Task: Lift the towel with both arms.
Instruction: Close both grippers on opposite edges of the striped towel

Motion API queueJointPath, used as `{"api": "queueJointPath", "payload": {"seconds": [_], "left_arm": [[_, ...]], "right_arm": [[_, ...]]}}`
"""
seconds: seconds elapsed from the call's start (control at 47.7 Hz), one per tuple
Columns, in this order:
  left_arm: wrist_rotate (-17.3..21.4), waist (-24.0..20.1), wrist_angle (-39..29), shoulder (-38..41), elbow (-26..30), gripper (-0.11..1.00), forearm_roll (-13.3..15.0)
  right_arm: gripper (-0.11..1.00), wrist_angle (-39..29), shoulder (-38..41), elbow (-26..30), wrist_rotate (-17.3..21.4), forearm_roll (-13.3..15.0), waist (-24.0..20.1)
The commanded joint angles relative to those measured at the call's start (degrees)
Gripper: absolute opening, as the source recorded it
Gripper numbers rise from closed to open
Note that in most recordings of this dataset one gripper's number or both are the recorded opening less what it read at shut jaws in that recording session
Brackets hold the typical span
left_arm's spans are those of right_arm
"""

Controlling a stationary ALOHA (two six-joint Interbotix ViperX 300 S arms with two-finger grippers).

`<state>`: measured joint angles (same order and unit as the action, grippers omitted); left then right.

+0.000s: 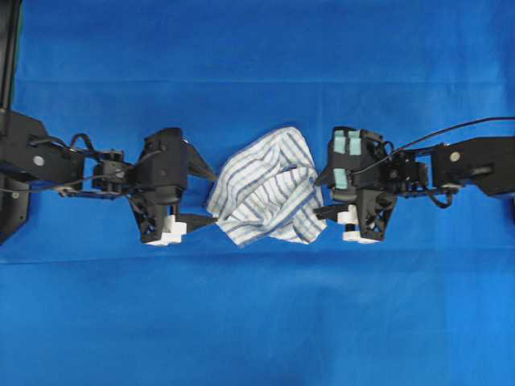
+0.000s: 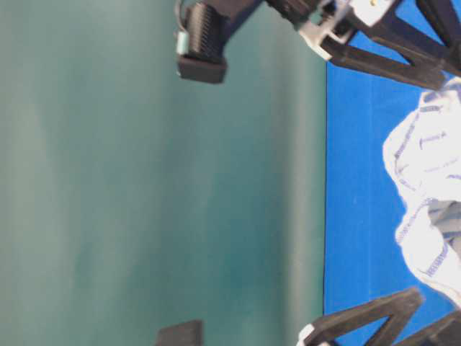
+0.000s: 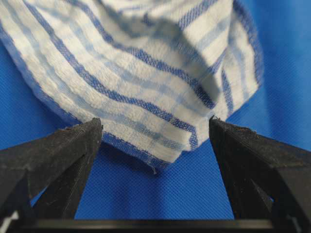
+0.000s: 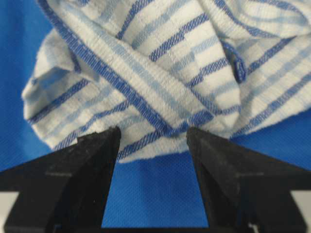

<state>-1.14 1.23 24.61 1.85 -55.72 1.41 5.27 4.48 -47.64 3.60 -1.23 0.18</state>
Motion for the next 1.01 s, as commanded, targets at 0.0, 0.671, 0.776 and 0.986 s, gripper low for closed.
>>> {"api": "queueJointPath", "payload": {"seconds": [0.0,0.671,0.776,0.986], "left_arm": [[0.09,0.18,0.62,1.76,2.02,0.90,0.09],[0.53,0.09,-4.92,3.96,4.39,0.07,0.09],[0.18,-0.09,-5.01,2.55,4.48,0.07,0.09],[0.09,-0.88,-9.32,-4.92,5.45,0.07,0.62]], "right_arm": [[0.62,0.18,0.18,1.58,0.09,-0.18,0.00],[0.02,0.18,0.53,2.11,0.00,-0.18,0.97],[0.02,0.18,-1.23,2.37,0.00,-0.18,1.05],[0.02,-2.29,-8.35,3.87,-0.18,-0.18,2.29]]}}
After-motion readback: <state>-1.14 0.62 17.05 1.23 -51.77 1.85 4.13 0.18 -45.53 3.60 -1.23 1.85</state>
